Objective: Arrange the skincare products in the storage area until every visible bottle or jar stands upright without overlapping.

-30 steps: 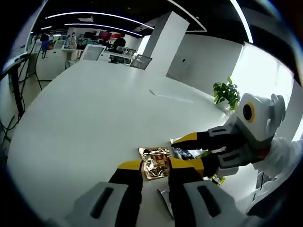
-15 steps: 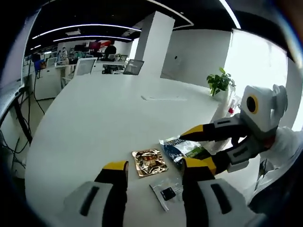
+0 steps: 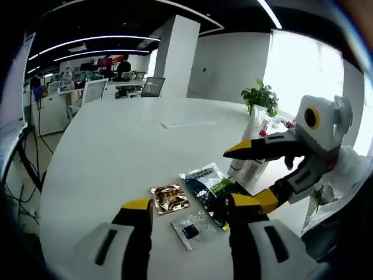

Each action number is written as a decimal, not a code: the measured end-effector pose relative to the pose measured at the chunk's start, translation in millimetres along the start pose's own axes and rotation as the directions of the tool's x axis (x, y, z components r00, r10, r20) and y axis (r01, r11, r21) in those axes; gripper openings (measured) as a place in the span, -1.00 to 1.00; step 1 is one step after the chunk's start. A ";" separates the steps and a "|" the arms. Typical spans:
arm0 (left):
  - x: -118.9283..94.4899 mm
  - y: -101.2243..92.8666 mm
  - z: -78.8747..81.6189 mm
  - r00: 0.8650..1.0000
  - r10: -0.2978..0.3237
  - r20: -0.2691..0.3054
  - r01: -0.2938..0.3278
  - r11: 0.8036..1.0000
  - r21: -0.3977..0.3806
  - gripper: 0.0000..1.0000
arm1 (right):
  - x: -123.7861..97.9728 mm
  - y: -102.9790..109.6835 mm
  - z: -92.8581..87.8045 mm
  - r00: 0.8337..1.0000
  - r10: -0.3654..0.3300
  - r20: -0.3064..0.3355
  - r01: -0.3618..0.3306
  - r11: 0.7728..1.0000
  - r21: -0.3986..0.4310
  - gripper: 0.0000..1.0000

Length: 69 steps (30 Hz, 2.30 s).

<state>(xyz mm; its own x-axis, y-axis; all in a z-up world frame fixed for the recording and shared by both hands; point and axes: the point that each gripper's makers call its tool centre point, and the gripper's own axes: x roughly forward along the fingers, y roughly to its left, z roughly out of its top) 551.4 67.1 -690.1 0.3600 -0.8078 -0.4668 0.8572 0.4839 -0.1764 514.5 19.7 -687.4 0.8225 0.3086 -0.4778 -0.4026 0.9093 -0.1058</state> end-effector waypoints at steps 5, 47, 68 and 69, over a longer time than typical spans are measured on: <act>-14.3 -9.0 4.3 1.000 -0.009 0.001 0.009 0.999 0.046 0.14 | -18.3 6.8 8.5 1.000 0.000 0.012 0.000 1.000 -0.015 0.39; -80.2 -50.6 -22.4 0.997 -0.054 -0.053 0.060 0.990 0.128 0.98 | -151.4 -12.0 -46.3 0.970 -0.236 -0.058 0.241 0.964 0.115 0.99; -87.4 -25.0 -14.3 0.996 0.075 -0.041 -0.077 0.996 -0.050 0.99 | -178.8 -38.2 -62.8 0.942 -0.319 -0.108 0.336 0.911 0.240 1.00; -86.9 -24.1 -14.6 0.996 0.080 -0.045 -0.082 0.995 -0.048 0.99 | -177.8 -38.6 -63.6 0.942 -0.317 -0.115 0.336 0.910 0.242 1.00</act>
<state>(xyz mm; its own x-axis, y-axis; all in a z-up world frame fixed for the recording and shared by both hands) 494.0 130.5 -657.9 0.4107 -0.7504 -0.5179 0.8060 0.5644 -0.1785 358.2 -88.0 -653.8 0.8557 -0.0296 -0.5167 0.0069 0.9989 -0.0458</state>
